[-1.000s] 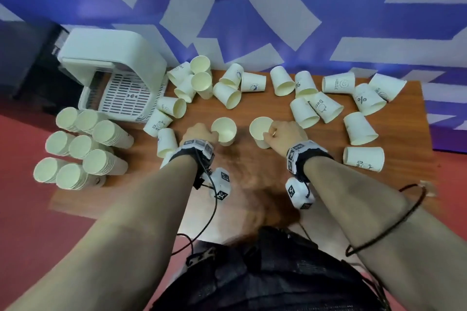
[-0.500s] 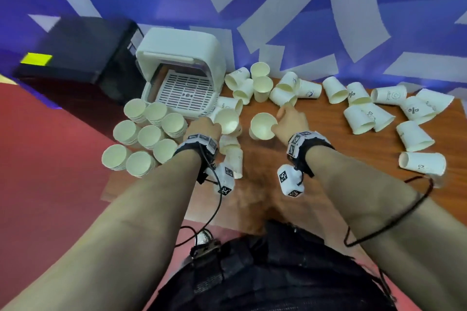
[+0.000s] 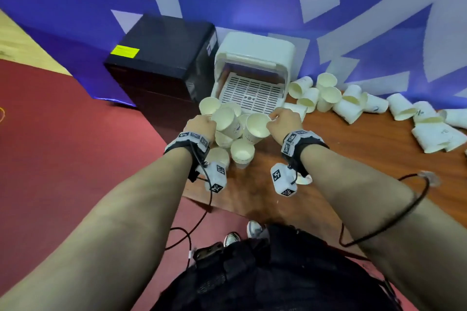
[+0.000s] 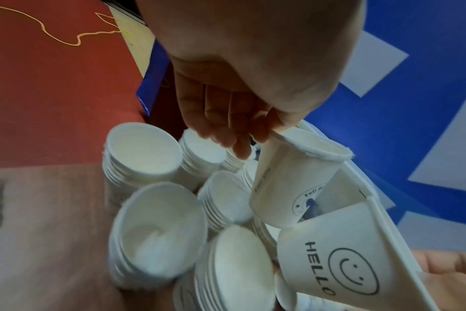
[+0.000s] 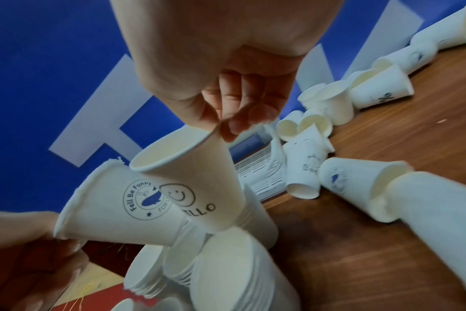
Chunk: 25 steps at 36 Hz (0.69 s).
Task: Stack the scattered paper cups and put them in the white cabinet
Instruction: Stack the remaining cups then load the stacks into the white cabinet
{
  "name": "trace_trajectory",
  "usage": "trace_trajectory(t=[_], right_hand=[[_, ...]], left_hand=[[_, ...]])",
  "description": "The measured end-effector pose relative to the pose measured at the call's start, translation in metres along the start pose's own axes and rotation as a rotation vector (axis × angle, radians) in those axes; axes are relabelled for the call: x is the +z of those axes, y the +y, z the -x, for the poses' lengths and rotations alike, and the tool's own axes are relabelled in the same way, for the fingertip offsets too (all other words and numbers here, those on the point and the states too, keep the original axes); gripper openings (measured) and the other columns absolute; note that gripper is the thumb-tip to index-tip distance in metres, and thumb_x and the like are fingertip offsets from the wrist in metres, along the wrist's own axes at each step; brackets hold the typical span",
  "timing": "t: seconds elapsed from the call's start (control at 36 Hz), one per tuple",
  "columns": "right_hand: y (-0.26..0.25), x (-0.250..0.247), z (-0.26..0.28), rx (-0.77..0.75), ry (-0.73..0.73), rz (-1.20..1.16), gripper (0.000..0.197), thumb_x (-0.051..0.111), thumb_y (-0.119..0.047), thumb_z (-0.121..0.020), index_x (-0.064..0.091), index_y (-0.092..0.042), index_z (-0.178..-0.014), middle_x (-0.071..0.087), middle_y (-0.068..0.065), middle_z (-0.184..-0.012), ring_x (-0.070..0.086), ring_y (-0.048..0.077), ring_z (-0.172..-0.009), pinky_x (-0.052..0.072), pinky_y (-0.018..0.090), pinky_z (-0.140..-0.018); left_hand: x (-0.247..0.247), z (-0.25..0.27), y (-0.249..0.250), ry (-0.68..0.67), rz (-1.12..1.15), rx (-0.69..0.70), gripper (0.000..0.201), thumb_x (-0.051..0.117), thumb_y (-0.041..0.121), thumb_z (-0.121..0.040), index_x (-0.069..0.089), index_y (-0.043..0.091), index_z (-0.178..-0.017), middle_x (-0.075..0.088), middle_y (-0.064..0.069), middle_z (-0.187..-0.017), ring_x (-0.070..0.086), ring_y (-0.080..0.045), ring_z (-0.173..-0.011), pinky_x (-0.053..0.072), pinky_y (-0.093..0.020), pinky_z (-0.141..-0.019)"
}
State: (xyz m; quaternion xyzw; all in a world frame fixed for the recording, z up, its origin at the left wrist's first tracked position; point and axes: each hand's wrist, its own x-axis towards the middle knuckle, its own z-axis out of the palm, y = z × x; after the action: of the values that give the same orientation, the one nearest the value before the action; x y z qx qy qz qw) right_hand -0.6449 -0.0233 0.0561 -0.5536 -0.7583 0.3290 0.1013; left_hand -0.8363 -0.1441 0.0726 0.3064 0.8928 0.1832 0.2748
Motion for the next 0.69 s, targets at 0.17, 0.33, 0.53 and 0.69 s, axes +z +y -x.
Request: trace_trajectory(t=[0.17, 0.33, 0.53, 0.69], right_hand=[[-0.042, 0.028, -0.019, -0.076, -0.059, 0.005, 0.019, 0.060, -0.015, -0.078, 0.066, -0.019, -0.096, 0.064, 0.005, -0.090, 0.058, 0.023, -0.080, 0.046, 0.027, -0.068], [-0.057, 0.048, -0.032, -0.074, -0.110, 0.027, 0.020, 0.061, -0.017, -0.077, 0.065, -0.023, -0.095, 0.064, 0.005, -0.096, 0.058, 0.023, -0.083, 0.042, 0.026, -0.069], [-0.057, 0.054, -0.042, -0.072, -0.150, 0.080, 0.019, 0.059, -0.016, -0.077, 0.065, -0.021, -0.094, 0.063, 0.006, -0.096, 0.060, 0.024, -0.082, 0.050, 0.029, -0.071], [-0.056, 0.057, -0.048, -0.092, -0.175, 0.139, 0.021, 0.057, -0.012, -0.077, 0.067, -0.014, -0.096, 0.064, 0.008, -0.093, 0.058, 0.025, -0.081, 0.052, 0.032, -0.072]], left_hand=[[-0.037, -0.010, -0.033, 0.123, 0.056, -0.078, 0.025, 0.048, 0.027, -0.081, 0.066, 0.010, -0.080, 0.067, -0.012, -0.083, 0.059, -0.034, -0.075, 0.044, -0.031, -0.066], [-0.053, -0.019, -0.057, 0.194, 0.086, -0.132, 0.025, 0.048, 0.027, -0.077, 0.066, 0.009, -0.075, 0.070, -0.012, -0.077, 0.064, -0.035, -0.074, 0.054, -0.035, -0.070], [-0.047, -0.026, -0.061, 0.171, 0.100, -0.142, 0.022, 0.050, 0.027, -0.081, 0.062, 0.012, -0.070, 0.066, -0.007, -0.070, 0.063, -0.032, -0.070, 0.047, -0.030, -0.062], [-0.039, -0.035, -0.059, 0.149, 0.088, -0.143, 0.021, 0.051, 0.026, -0.083, 0.065, 0.012, -0.077, 0.062, -0.006, -0.070, 0.058, -0.032, -0.070, 0.043, -0.030, -0.063]])
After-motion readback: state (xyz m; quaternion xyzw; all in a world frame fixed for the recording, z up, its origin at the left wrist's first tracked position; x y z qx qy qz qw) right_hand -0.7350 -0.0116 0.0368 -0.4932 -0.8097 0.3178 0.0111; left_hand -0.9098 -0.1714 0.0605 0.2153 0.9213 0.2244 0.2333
